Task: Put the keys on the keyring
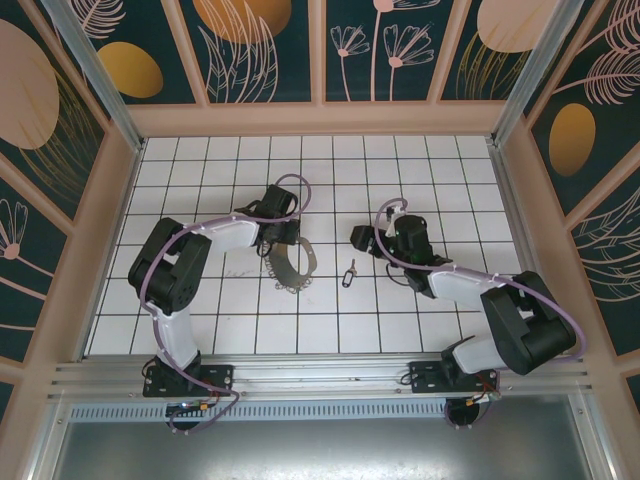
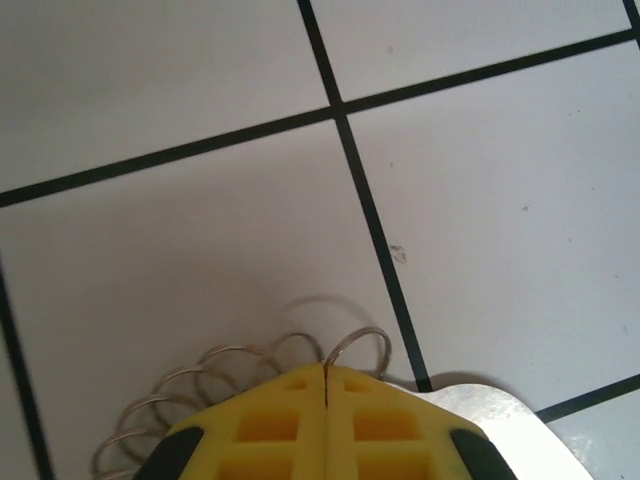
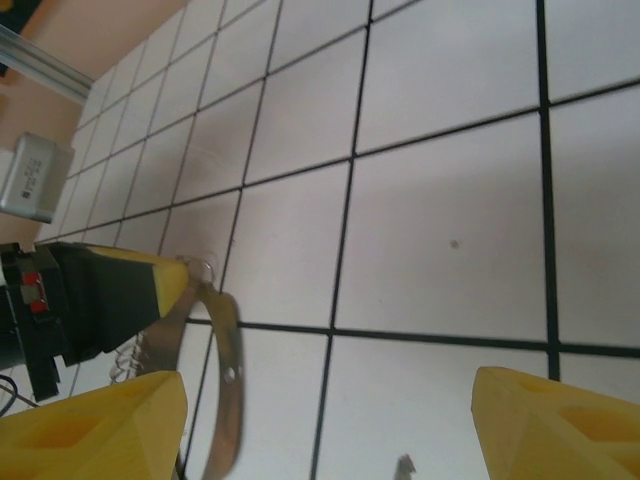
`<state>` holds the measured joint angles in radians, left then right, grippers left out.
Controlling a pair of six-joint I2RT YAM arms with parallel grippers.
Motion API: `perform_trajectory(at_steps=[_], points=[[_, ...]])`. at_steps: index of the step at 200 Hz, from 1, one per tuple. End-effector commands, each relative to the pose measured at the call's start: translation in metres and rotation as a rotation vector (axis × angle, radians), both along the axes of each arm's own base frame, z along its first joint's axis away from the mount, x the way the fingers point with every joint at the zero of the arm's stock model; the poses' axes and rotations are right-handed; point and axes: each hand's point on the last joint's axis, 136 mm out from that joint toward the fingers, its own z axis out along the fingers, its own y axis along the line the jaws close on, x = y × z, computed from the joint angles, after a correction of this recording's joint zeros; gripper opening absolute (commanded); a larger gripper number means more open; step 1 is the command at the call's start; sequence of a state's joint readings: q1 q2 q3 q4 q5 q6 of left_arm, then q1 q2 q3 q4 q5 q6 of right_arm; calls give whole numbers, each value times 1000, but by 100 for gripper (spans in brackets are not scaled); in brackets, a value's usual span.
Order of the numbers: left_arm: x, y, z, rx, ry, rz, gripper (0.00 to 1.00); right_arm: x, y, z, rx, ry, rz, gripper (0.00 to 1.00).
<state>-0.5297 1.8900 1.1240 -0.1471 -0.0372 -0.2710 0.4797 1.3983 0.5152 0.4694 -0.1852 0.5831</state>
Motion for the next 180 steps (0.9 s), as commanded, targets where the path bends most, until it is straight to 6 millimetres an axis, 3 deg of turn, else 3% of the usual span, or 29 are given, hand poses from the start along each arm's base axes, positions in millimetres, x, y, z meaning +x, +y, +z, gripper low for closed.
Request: perform_trajectory(at_steps=[1, 45, 81, 101, 112, 137, 180], points=[[15, 2, 40, 5, -75, 45, 0, 14, 13, 28, 31, -64, 25, 76], [24, -12, 75, -70, -136, 19, 0, 30, 21, 64, 91, -156, 62, 76], [25, -18, 88, -96, -144, -4, 0, 42, 23, 70, 117, -149, 80, 75], [17, -19, 85, -99, -120, -31, 0, 41, 24, 67, 130, -134, 84, 75], [10, -19, 80, -106, -97, -42, 16, 38, 25, 64, 138, -121, 88, 75], [-6, -19, 66, -122, -45, -65, 31, 31, 22, 51, 143, -86, 80, 76], [-21, -19, 38, -123, 38, -79, 34, 18, 19, 34, 154, -49, 80, 77]])
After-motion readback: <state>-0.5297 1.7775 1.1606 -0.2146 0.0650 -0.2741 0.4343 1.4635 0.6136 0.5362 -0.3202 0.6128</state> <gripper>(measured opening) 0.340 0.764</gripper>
